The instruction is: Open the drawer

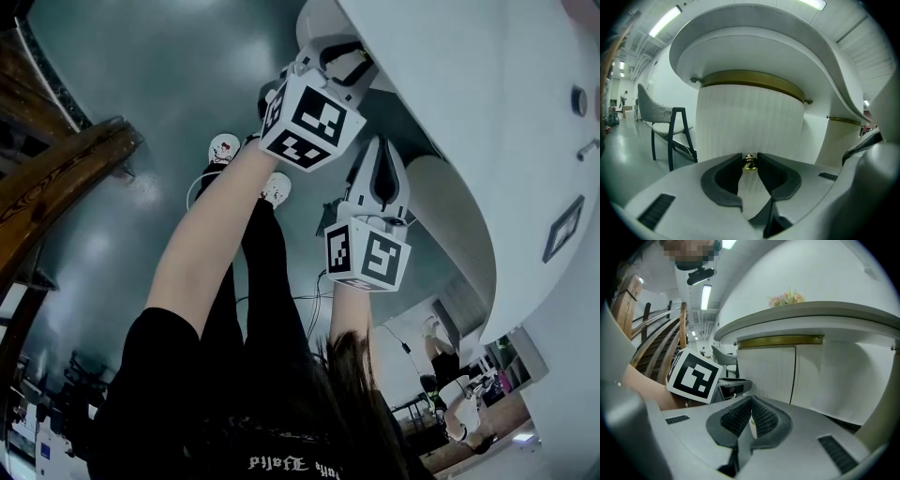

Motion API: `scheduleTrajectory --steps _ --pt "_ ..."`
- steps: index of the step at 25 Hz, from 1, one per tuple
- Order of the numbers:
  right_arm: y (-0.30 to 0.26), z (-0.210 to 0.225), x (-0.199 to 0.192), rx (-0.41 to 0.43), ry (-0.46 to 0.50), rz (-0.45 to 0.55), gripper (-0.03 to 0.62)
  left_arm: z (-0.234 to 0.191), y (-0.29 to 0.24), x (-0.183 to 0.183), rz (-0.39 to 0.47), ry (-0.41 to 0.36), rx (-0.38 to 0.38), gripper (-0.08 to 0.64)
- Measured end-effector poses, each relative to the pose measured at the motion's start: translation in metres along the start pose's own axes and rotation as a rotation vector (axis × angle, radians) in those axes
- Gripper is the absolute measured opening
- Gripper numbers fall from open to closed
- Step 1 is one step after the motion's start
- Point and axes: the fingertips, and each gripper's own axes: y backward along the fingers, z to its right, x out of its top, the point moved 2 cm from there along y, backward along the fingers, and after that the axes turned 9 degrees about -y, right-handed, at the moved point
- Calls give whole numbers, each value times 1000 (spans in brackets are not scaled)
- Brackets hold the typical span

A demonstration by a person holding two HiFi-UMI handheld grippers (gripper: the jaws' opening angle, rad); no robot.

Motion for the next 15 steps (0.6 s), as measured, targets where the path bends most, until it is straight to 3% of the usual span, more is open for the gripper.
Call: scheduleTrajectory --steps 5,15 --pt "6 5 -3 -31 -19 -12 25 0 1 0 0 42 5 112" --pt "4 8 3 -23 -40 -4 25 2 24 -4 -3 14 -2 112"
